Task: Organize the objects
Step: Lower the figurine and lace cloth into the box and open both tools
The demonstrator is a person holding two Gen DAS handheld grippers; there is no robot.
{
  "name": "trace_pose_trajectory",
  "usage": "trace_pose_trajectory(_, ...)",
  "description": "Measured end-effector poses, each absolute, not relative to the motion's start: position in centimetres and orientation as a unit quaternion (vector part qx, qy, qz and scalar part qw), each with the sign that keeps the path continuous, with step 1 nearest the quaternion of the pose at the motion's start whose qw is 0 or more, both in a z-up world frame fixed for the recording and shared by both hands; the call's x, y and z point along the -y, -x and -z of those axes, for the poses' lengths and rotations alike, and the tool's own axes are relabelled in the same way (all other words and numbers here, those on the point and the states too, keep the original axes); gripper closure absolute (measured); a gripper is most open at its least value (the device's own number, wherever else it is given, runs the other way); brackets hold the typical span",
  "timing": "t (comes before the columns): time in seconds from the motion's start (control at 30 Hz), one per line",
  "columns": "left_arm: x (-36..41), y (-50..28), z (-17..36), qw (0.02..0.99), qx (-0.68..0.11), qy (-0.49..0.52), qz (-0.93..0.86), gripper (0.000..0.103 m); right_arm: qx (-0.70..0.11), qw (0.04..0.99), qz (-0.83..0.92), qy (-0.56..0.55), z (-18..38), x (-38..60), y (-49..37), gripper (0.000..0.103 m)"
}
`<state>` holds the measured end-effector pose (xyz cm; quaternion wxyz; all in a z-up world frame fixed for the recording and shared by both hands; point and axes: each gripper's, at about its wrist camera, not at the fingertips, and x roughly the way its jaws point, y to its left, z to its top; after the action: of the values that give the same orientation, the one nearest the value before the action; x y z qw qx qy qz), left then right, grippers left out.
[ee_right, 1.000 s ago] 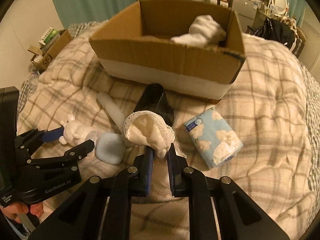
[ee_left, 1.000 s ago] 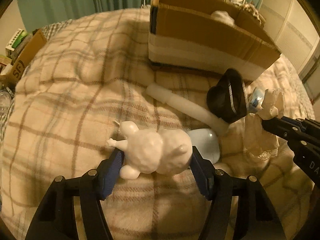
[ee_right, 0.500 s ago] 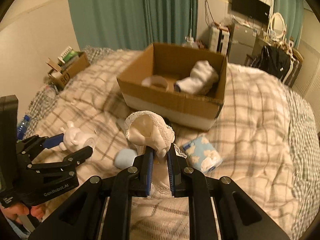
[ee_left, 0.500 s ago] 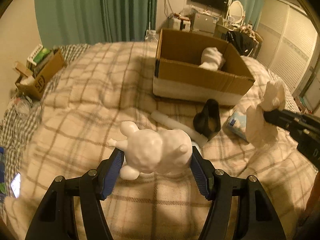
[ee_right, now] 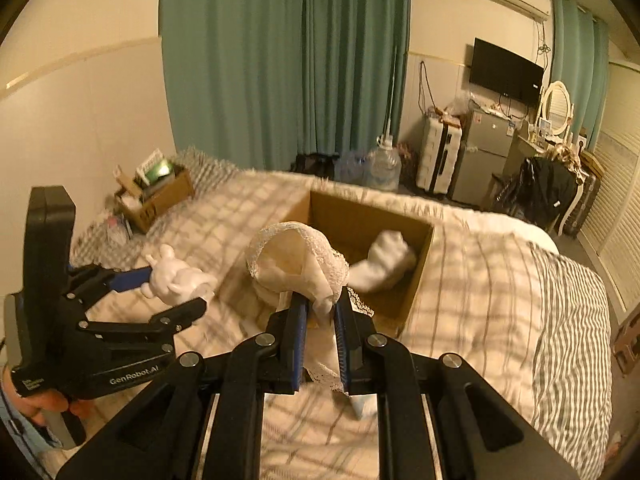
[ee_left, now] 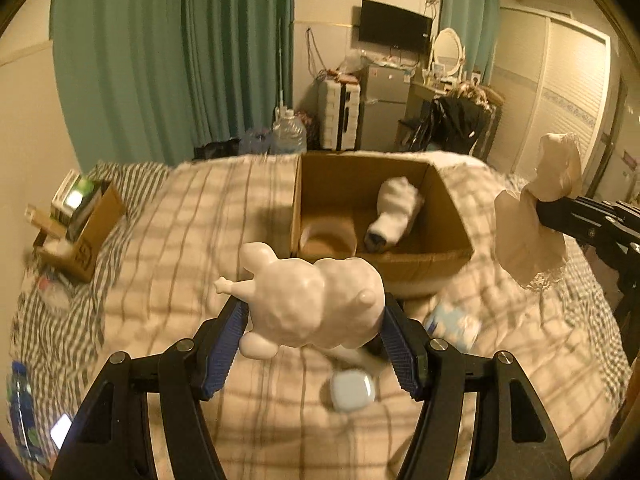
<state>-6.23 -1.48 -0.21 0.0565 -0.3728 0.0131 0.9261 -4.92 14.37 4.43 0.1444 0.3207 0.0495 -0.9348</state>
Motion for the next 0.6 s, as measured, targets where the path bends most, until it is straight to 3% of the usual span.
trace_pose_trajectory(0.27,0.4,11.4,-1.9,0.057,-0.006,0.353,-0.934,0.036,-0.040,0.133,0.943,-0.301,-6.3,-16.0,9.5,0.090)
trace_pose_trajectory(0.6,-2.4,17.5,-0.5,0.064,-0.023,0.355,-0.932,0.036,-0.035,0.119,0.947,-0.297,-6.3,-17.1,15.9,0.091)
